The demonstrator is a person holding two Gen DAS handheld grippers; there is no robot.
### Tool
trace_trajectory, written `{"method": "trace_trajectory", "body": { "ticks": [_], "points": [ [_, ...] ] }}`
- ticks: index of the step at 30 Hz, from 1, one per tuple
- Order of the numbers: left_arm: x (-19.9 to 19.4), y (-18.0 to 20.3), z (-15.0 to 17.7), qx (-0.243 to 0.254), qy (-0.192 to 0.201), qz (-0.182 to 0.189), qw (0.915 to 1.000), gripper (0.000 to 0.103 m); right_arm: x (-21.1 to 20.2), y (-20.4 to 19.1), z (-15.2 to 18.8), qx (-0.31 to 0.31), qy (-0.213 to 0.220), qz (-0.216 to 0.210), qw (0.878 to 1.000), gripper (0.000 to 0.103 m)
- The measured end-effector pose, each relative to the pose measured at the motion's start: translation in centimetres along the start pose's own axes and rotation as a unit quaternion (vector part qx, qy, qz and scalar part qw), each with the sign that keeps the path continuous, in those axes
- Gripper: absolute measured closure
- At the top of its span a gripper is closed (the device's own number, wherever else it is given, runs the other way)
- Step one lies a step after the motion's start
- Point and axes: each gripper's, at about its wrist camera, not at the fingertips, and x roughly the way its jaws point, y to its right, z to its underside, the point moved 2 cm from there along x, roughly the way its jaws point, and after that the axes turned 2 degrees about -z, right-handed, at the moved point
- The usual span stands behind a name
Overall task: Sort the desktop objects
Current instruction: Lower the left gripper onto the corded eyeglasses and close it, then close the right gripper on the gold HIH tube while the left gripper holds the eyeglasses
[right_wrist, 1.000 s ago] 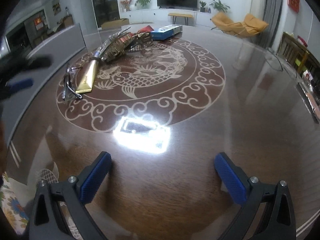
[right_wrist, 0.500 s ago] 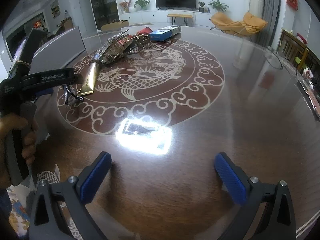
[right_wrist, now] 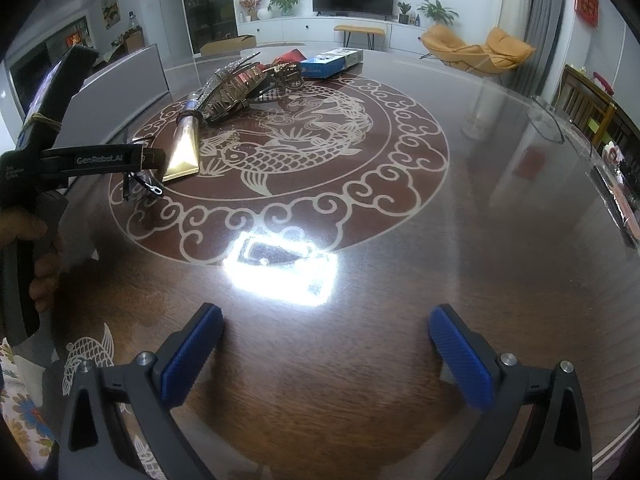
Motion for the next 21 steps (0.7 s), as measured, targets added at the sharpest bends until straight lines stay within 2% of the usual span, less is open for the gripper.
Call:
{"method": "trace_trajectory", "body": {
  "ticks": [3,5,6,8,10,15,21],
  "points": [
    [-0.2,0.0,0.3,-0.002,0.013,-0.003,0.9999,0.003,0.0,0.1,0.0,0.0,0.0,0.0,1.0,0.0],
    [-0.8,0.2,0.6,0.006,0.028,0.002,0.9996,0.027,0.0,0.0,0.0,0.0,0.0,0.0,1.0,0.0],
    [-1.0,0.5,0.6,0.013,0.033,0.006,0.9994,0.035,0.0,0.1,0.0,0.0,0.0,0.0,1.0,0.0],
    [-1.5,1.1,0.9,0.028,0.038,0.014,0.9988,0.066,0.0,0.1,0.0,0.0,0.0,0.0,1.0,0.0],
    [-2.0,1.7,1.4,0.044,0.044,0.019,0.9978,0.081,0.0,0.1,0.0,0.0,0.0,0.0,1.0,0.0],
    [-3.1,1.6,2.9,0.06,0.061,0.019,0.9961,0.086,0.0,0.0,0.0,0.0,0.0,0.001,1.0,0.0],
    [-4.1,-0.9,4.9,0.036,0.059,0.029,0.9972,0.087,0.1,0.0,-0.1,0.001,0.0,0.001,1.0,0.0]
  ]
}}
